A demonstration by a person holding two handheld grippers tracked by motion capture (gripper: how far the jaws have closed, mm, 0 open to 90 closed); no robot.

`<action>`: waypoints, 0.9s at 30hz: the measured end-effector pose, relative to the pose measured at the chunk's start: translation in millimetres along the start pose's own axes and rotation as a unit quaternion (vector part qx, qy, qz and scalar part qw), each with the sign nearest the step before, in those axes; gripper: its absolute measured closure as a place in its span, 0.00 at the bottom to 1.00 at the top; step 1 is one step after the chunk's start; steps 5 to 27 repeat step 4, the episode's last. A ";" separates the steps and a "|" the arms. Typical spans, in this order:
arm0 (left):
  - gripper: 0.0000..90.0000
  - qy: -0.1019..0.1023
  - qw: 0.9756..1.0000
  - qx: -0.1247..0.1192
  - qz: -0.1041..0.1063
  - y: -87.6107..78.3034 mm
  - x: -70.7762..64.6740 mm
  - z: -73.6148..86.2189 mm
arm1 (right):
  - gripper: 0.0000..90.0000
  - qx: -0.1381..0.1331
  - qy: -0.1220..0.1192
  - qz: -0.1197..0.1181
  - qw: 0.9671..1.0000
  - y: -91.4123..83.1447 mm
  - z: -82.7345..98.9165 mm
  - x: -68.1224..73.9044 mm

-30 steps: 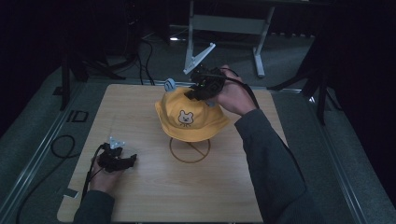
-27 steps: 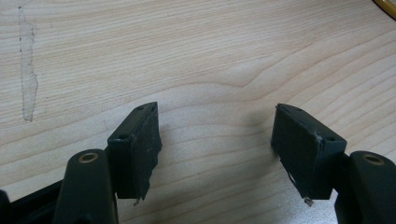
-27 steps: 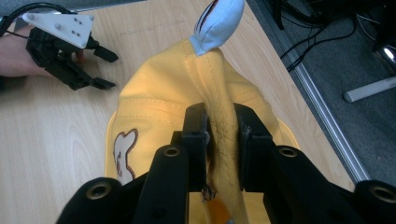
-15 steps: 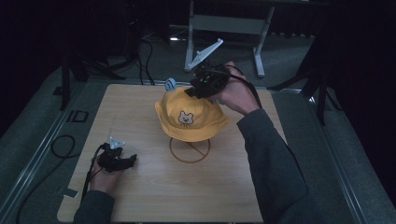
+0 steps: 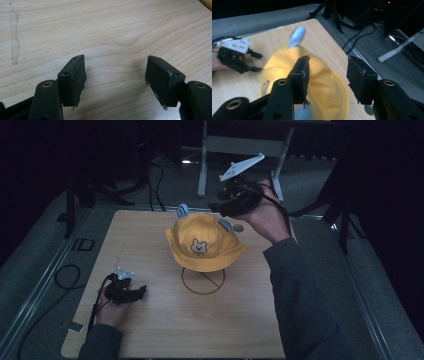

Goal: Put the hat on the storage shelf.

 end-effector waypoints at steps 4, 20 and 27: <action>0.37 0.000 1.000 0.000 0.001 0.1 0.0 -0.1 | 0.59 0.006 0.013 0.013 1.000 -2.4 8.4 -7.0; 0.37 0.000 1.000 0.000 0.001 0.1 0.0 -0.1 | 0.59 0.006 0.013 0.013 1.000 -2.4 8.4 -7.0; 0.37 0.000 1.000 0.000 0.001 0.1 0.0 -0.1 | 0.59 0.006 0.013 0.013 1.000 -2.4 8.4 -7.0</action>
Point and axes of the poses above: each handheld gripper's, and its own axes: y roughly forward along the jaws, z roughly out of its underside, x roughly to its left, the point moved 1 cm from there along y, roughly forward along the jaws, and after that the axes turned 1 degree about y, right-handed, at the moved point
